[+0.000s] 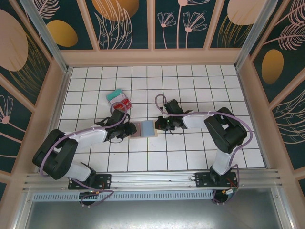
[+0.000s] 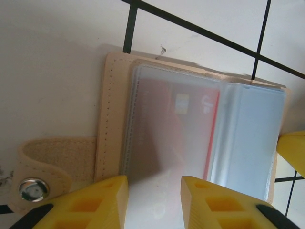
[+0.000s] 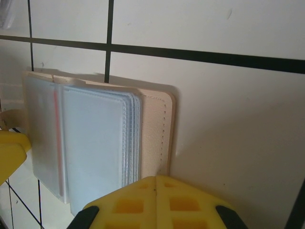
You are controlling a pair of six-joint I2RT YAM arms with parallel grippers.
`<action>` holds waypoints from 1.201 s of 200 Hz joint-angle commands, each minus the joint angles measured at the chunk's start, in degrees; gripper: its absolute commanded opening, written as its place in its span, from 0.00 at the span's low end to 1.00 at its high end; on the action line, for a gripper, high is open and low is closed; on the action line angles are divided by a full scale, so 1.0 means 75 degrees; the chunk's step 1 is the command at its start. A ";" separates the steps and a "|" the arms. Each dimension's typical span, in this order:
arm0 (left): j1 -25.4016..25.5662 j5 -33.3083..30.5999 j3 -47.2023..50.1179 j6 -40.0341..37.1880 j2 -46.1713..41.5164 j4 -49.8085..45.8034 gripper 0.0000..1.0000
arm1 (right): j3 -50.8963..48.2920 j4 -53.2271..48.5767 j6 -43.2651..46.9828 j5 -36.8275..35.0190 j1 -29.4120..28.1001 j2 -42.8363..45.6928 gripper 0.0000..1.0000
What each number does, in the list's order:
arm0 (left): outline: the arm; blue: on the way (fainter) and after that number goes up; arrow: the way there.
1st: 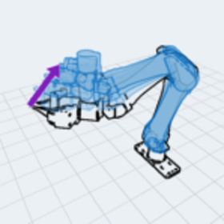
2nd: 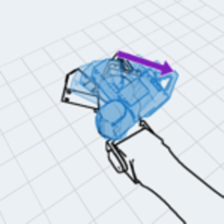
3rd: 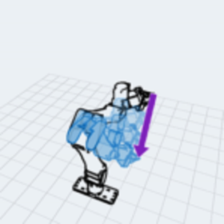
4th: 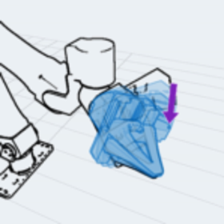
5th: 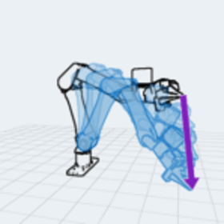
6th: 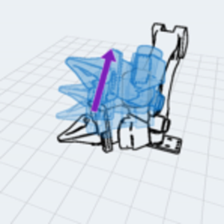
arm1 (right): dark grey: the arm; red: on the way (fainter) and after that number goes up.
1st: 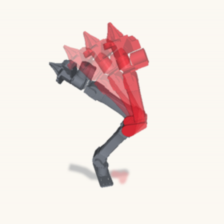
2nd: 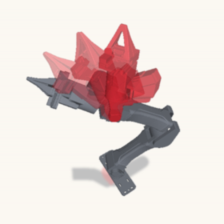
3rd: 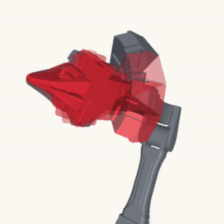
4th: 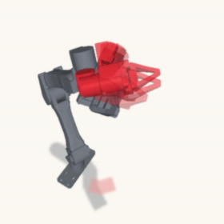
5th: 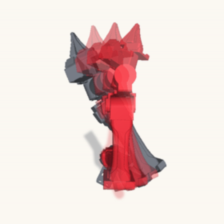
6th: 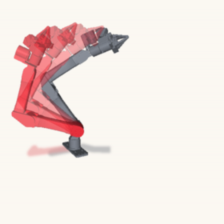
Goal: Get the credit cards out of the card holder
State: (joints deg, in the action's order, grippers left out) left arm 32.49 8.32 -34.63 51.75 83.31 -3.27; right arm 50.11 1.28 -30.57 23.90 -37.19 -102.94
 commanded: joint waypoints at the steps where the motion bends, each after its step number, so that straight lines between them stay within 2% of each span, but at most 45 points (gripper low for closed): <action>1: 0.0051 -0.0310 -0.0162 -0.0054 -0.0092 -0.0222 0.36 | -0.0063 -0.0236 -0.0073 -0.0070 -0.0089 -0.0326 0.00; 27: 0.0042 -0.0534 -0.0141 -0.0059 -0.0336 -0.0259 0.36 | -0.0070 -0.0226 -0.0084 -0.0049 -0.0092 -0.0366 0.00; 128: 0.0074 0.0116 -0.0199 -0.0243 0.0438 -0.0107 0.36 | -0.0071 -0.0195 -0.0096 0.0011 -0.0090 -0.0413 0.00; 153: 0.0150 0.0289 -0.0224 -0.0275 0.0501 0.0037 0.39 | -0.0081 -0.0182 -0.0119 0.0024 -0.0092 -0.0420 0.00; 186: 0.0180 0.0595 -0.0247 -0.0280 0.0324 0.0398 0.49 | -0.0095 -0.0159 -0.0143 0.0046 -0.0092 -0.0447 0.00; 240: 0.0215 0.1000 -0.0268 -0.0243 0.0441 0.0751 0.51 | -0.0095 -0.0144 -0.0155 0.0059 -0.0092 -0.0469 0.00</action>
State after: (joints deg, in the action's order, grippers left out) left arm 33.47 12.95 -36.07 50.02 85.60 0.34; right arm 50.13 2.63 -30.96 24.99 -37.19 -103.68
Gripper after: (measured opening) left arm 0.507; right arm 0.050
